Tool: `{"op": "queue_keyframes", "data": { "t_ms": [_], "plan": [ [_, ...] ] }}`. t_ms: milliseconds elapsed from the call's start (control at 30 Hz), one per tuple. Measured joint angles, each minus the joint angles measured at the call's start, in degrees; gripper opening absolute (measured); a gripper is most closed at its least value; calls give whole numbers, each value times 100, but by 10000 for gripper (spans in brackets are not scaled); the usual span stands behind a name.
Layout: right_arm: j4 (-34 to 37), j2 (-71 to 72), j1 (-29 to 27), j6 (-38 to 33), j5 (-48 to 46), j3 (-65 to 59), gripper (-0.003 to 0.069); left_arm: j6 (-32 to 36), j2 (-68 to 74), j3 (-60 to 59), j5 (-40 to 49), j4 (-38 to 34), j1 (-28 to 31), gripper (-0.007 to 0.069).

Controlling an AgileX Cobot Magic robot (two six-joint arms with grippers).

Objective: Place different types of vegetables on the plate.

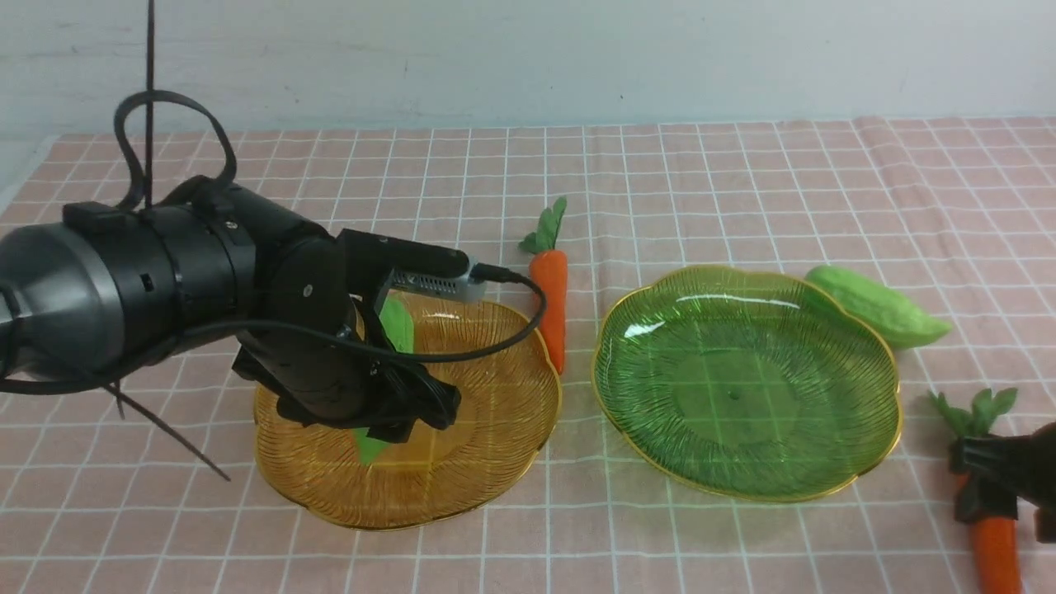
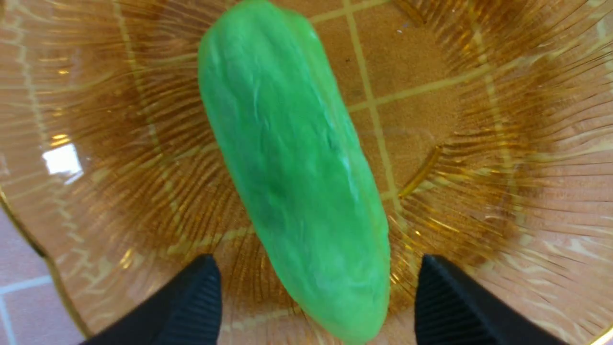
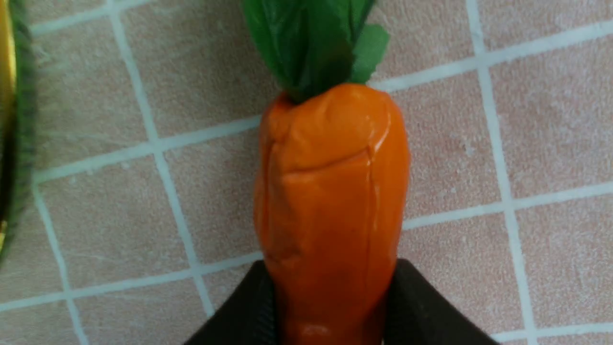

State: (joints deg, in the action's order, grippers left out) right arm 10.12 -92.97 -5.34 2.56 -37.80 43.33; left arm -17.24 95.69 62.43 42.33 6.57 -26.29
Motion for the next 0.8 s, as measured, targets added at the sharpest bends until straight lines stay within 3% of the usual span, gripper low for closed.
{"op": "queue_keyframes", "data": {
  "t_ms": [67,333,633,800],
  "plan": [
    [-5,69,0,-11,-218,181,241,0,-5,53,34,42,0,496],
    [290,686,121,-105,-891,1097,258,0,-71,787,504,54,0,491],
    [1324,327,1060,-958,-791,1957,258,386,199,2386,529,-374,0,469],
    [1455,-356,1411,-1071,-773,2369,259,652,781,3251,586,-657,0,469]
  ]
}}
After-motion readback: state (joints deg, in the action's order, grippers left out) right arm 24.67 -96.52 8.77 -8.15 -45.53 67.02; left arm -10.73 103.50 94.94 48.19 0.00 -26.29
